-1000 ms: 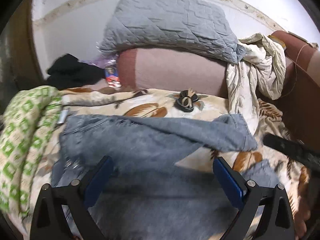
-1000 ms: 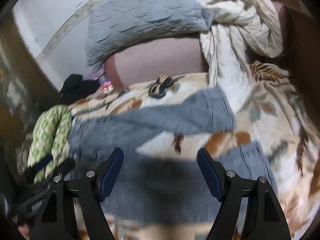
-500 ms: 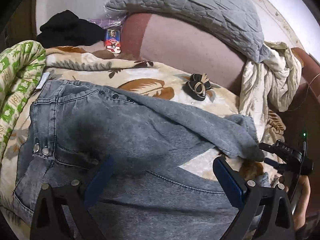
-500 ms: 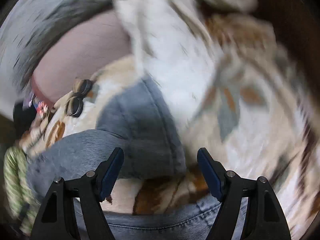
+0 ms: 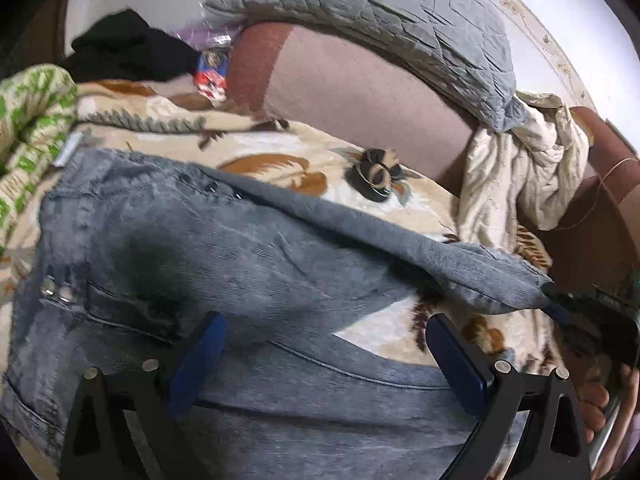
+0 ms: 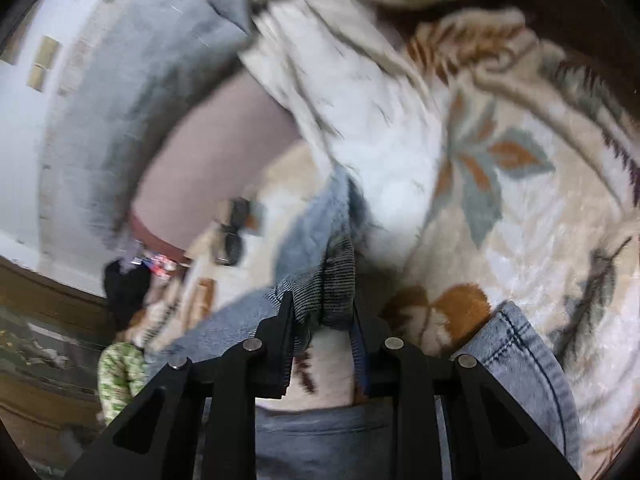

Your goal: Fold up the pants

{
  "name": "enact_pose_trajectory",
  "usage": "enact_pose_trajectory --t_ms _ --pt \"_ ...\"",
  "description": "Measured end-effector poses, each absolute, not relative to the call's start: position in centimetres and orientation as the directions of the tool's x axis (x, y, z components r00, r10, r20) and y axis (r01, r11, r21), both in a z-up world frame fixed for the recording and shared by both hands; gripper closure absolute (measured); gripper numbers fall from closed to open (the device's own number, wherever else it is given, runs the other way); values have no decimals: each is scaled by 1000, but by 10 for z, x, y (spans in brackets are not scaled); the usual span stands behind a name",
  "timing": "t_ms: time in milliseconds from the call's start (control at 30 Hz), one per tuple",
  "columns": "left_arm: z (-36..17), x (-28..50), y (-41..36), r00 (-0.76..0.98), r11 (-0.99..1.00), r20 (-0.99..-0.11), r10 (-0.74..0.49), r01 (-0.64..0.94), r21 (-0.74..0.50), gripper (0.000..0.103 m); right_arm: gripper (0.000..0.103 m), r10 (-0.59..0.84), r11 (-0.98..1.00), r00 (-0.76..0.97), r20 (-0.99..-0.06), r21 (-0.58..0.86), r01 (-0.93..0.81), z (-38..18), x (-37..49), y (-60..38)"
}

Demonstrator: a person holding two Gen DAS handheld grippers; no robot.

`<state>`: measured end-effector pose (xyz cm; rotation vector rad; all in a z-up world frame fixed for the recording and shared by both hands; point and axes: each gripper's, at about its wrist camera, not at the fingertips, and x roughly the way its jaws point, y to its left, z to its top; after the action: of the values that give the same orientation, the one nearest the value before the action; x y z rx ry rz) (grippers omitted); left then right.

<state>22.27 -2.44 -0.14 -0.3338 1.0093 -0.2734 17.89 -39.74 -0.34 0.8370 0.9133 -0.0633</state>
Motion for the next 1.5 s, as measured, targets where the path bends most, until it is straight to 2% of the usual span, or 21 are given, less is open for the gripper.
enact_pose_trajectory --t_ms 100,300,467,533,567,600,633,667,700,733,967,1133,1200,1267,1367,1467,1500 --pt "-5 227 -27 473 882 -766 -436 54 -468 2 77 286 701 651 -703 617 358 9 154 -395" --pt "-14 257 -40 423 835 -752 -505 18 -551 3 77 347 663 608 -714 645 379 -17 128 -396" --pt "-35 295 -62 348 844 -803 -484 -56 -533 4 77 343 689 611 -714 633 352 -17 123 -393" --pt "-40 306 -69 345 855 -824 -450 -99 -509 20 77 330 699 614 -717 623 351 -16 120 -394" --pt "-42 311 -71 347 863 -832 -432 -109 -493 24 77 327 708 610 -722 615 348 -16 120 -394" --pt "-45 315 -74 342 874 -847 -408 -121 -470 35 77 329 711 608 -723 613 345 -16 120 -394" --pt "-49 318 -74 330 880 -859 -392 -138 -455 52 77 335 705 609 -719 620 344 -17 120 -396" --pt "-56 321 -72 300 881 -875 -380 -173 -441 65 77 340 699 612 -714 627 344 -17 118 -398" --pt "-62 321 -67 284 872 -879 -383 -203 -445 96 77 342 695 615 -711 632 344 -17 117 -400" --pt "-63 319 -62 287 858 -872 -396 -222 -463 101 77 346 693 619 -705 636 338 -17 117 -400" --pt "-6 277 -31 430 821 -797 -423 -189 -538 102 77 391 692 661 -640 678 248 -4 116 -402" --pt "27 207 -8 527 801 -730 -436 -143 -581 102 78 408 700 694 -594 691 179 13 101 -417" --pt "22 171 1 543 807 -723 -427 -132 -576 102 78 400 716 711 -578 682 152 21 89 -423" --pt "3 148 2 514 803 -732 -447 -132 -582 102 78 375 732 692 -616 655 187 15 73 -429" --pt "-45 128 7 444 772 -747 -495 -170 -612 102 77 436 688 644 -629 694 213 -11 59 -432" --pt "-71 119 17 435 741 -744 -508 -221 -634 102 72 473 667 574 -668 697 261 -36 62 -421" --pt "-78 119 20 415 718 -740 -529 -245 -651 102 60 455 692 547 -702 666 279 -40 65 -414"
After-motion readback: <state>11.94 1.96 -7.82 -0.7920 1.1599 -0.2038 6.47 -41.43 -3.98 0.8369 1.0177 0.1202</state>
